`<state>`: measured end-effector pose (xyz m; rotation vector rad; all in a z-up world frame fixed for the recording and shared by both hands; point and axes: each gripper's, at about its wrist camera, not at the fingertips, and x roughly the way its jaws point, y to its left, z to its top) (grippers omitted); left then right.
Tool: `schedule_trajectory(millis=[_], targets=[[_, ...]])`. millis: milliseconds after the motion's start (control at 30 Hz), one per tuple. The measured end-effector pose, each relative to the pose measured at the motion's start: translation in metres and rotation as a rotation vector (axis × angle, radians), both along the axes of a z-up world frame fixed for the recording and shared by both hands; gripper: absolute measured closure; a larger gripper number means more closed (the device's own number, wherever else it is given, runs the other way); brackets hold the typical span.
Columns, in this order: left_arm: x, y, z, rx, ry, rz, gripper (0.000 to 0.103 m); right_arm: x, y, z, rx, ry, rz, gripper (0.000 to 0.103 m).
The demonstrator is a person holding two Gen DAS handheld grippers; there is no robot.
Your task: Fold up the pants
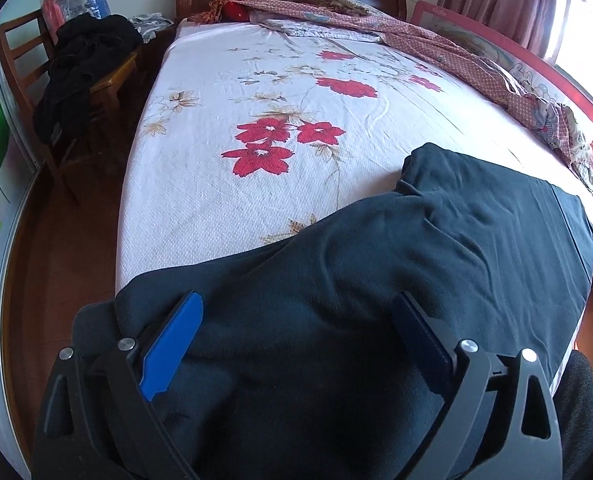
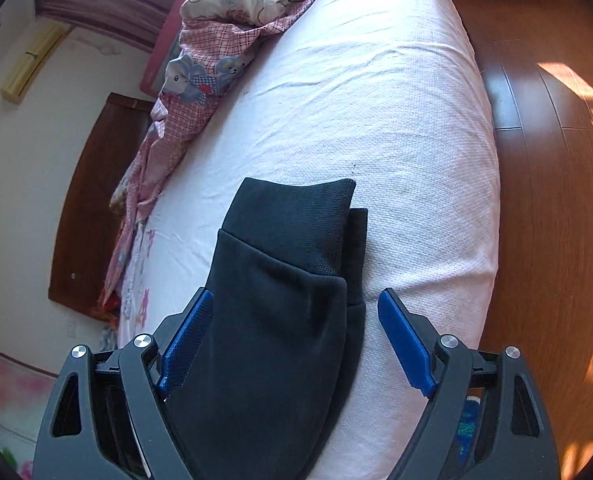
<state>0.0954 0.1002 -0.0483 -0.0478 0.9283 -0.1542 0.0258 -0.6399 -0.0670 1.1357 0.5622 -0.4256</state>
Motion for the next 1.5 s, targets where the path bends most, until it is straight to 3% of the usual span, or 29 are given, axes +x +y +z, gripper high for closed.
schedule_trajectory(millis=[67,167,200,233,300,433,567,767,933,1133,1233,1333,1433,1467,1500], targets=[[0.000,0.000,0.001,0.002,0.007,0.001,0.007,0.006,0.004,-0.001,-0.020,0.021,0.024,0.020],[-0.001,0.000,0.005,-0.002,0.011,-0.001,0.007,0.013,0.011,-0.002,-0.087,0.099,0.063,0.036],[-0.001,0.001,0.007,-0.009,0.011,0.000,0.007,0.014,0.012,-0.002,-0.107,0.131,0.074,0.053],[-0.003,0.003,0.009,-0.019,0.008,0.003,0.007,0.013,0.010,-0.003,-0.121,0.172,0.074,0.076],[-0.007,0.008,0.016,-0.036,0.004,0.015,0.005,0.007,0.000,-0.008,-0.081,0.160,0.081,0.083],[-0.021,0.026,0.032,-0.056,-0.019,0.048,0.005,0.010,0.011,0.009,-0.183,0.201,0.135,0.086],[-0.036,0.048,0.048,-0.059,-0.041,0.091,0.005,0.016,0.027,0.044,-0.287,0.171,0.158,0.087],[-0.059,0.079,0.068,-0.098,-0.091,0.168,0.004,0.040,0.080,0.099,-0.479,0.158,0.292,0.087],[-0.076,0.096,0.070,-0.147,-0.112,0.215,0.004,0.056,0.152,0.136,-0.649,0.131,0.433,0.087],[-0.093,0.114,0.066,-0.187,-0.131,0.251,0.004,0.052,0.274,0.161,-0.854,0.073,0.651,0.087],[-0.100,0.125,0.061,-0.212,-0.129,0.277,0.004,0.038,0.344,0.149,-0.946,0.062,0.776,0.087],[-0.107,0.134,0.056,-0.232,-0.132,0.298,0.004,0.023,0.422,0.106,-1.129,0.130,0.926,0.087],[-0.113,0.139,0.053,-0.250,-0.133,0.315,0.004,0.007,0.490,0.022,-1.398,0.276,1.118,0.087],[-0.115,0.140,0.053,-0.257,-0.134,0.320,0.004,-0.003,0.506,-0.009,-1.549,0.329,1.152,0.087],[-0.117,0.142,0.052,-0.262,-0.134,0.324,0.004,-0.015,0.515,-0.024,-1.707,0.323,1.129,0.087]])
